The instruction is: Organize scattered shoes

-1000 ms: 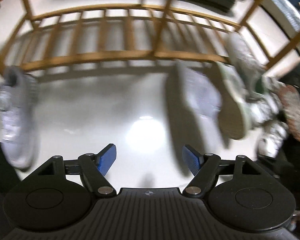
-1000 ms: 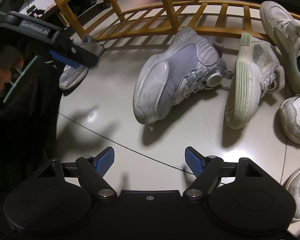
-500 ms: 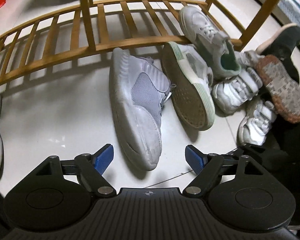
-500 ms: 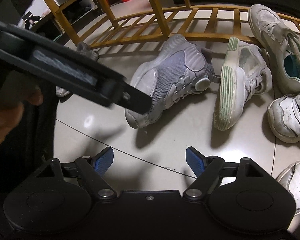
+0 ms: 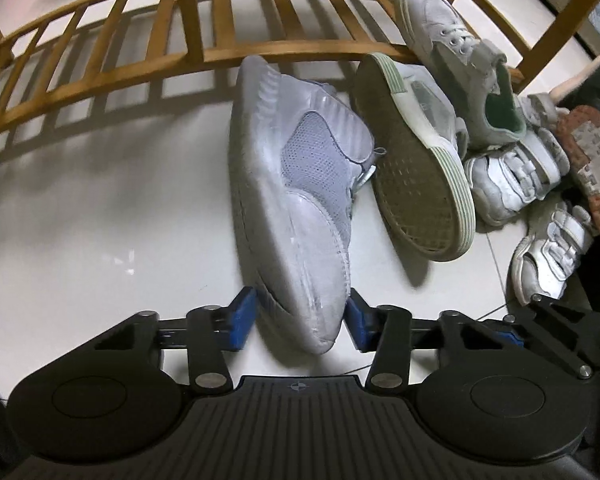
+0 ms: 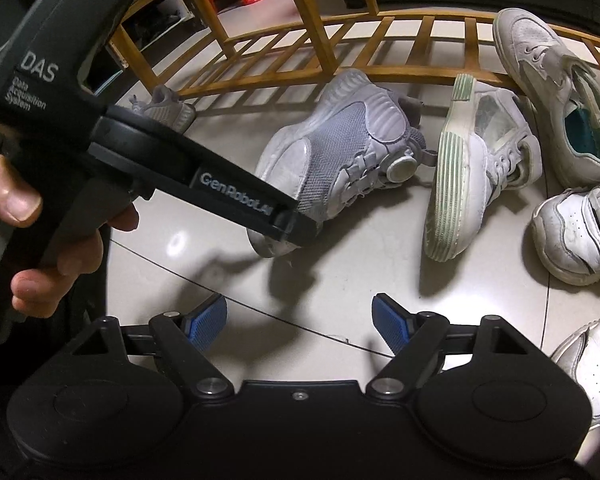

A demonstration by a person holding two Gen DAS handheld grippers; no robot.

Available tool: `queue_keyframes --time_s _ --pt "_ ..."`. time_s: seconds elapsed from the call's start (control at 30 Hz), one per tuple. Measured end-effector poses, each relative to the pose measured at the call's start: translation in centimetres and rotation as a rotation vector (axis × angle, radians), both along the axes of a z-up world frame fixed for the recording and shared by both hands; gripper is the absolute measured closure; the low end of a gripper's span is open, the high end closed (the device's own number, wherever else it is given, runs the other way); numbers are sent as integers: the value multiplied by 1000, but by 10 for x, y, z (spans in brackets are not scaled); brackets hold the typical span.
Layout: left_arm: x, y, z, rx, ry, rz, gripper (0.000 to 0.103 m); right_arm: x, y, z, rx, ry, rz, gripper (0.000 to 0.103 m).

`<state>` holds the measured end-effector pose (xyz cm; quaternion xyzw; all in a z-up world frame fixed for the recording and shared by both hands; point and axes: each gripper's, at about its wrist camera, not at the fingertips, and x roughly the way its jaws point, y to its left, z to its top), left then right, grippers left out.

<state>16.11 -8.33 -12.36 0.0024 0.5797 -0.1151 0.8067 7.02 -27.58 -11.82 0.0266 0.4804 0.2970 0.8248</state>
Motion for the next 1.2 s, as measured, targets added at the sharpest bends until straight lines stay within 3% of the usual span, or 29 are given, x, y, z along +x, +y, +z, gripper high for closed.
queue_keyframes --time_s 0.27,0.67,0.97,1.2 --pt "-8 24 4 34 -35 0 66 -1 -1 0 1 1 1 21" --pt "-60 70 26 -131 68 -3 68 0 -9 3 39 -3 -32 21" --pt "-81 110 33 -286 119 82 68 4 0 -3 30 4 -24 21" --pt "-88 129 23 -322 146 141 70 9 21 5 64 -26 0 21"
